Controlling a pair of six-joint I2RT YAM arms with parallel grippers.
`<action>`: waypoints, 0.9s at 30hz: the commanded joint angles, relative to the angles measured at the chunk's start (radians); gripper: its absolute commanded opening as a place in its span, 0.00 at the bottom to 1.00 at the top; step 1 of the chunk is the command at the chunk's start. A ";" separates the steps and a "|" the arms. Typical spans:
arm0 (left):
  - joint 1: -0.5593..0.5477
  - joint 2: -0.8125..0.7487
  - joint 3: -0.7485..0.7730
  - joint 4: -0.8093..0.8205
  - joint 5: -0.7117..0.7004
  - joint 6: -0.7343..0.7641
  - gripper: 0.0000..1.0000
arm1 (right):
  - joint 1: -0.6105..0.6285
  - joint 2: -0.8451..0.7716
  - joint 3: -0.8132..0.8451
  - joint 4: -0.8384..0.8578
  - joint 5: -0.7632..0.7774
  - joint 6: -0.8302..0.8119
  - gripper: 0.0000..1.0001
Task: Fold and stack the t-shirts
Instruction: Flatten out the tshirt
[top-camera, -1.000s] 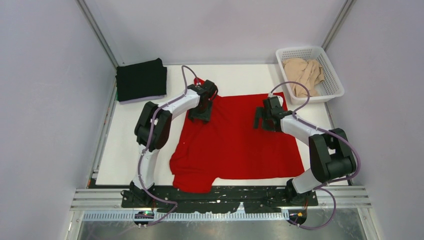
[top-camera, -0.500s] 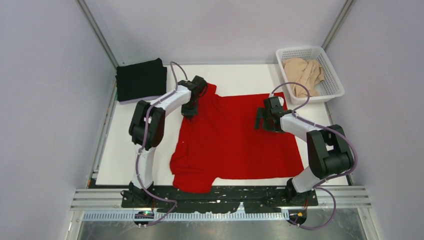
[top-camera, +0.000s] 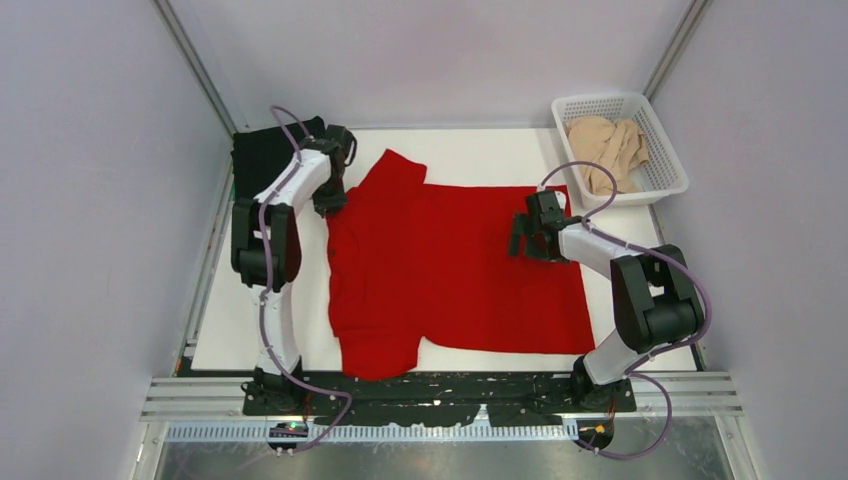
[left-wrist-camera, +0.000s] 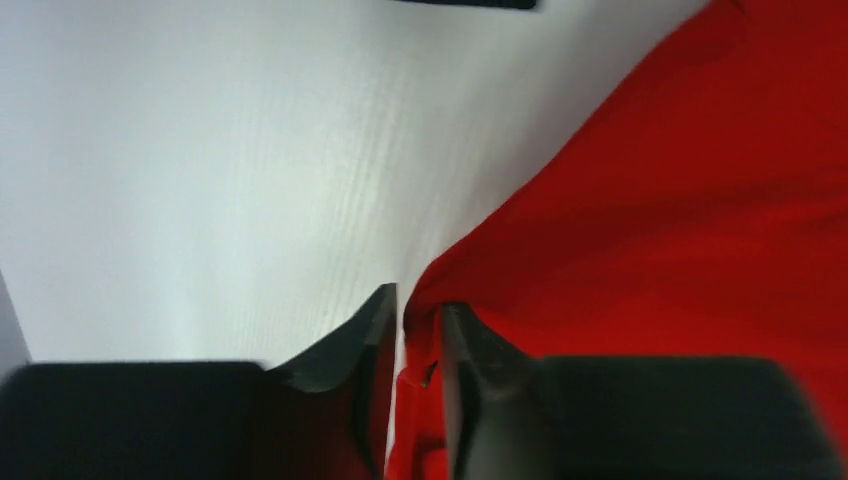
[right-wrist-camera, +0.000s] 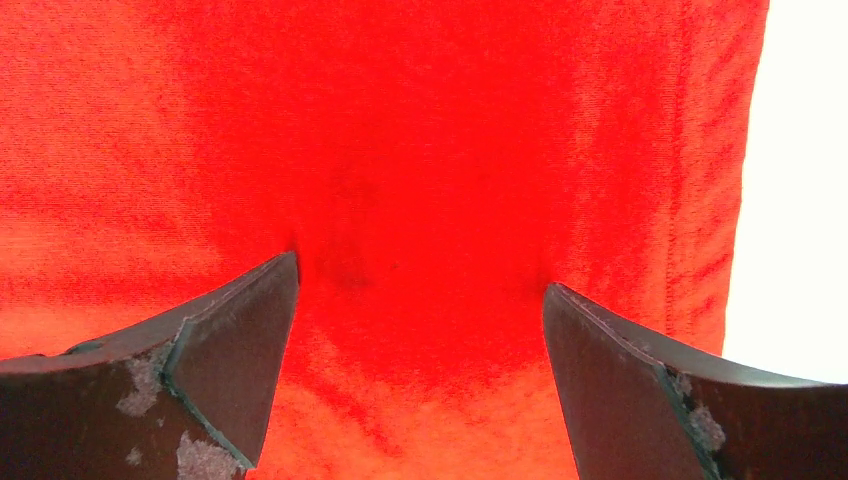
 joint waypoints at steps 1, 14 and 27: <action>0.075 -0.009 0.061 -0.088 -0.092 -0.043 0.46 | -0.003 0.014 0.042 -0.003 0.030 -0.017 0.96; 0.026 -0.239 -0.124 0.024 0.196 -0.035 1.00 | -0.003 -0.092 0.041 -0.012 0.003 -0.010 0.95; -0.105 -0.335 -0.483 0.363 0.514 -0.115 0.99 | -0.003 -0.059 0.010 0.046 -0.102 0.017 0.95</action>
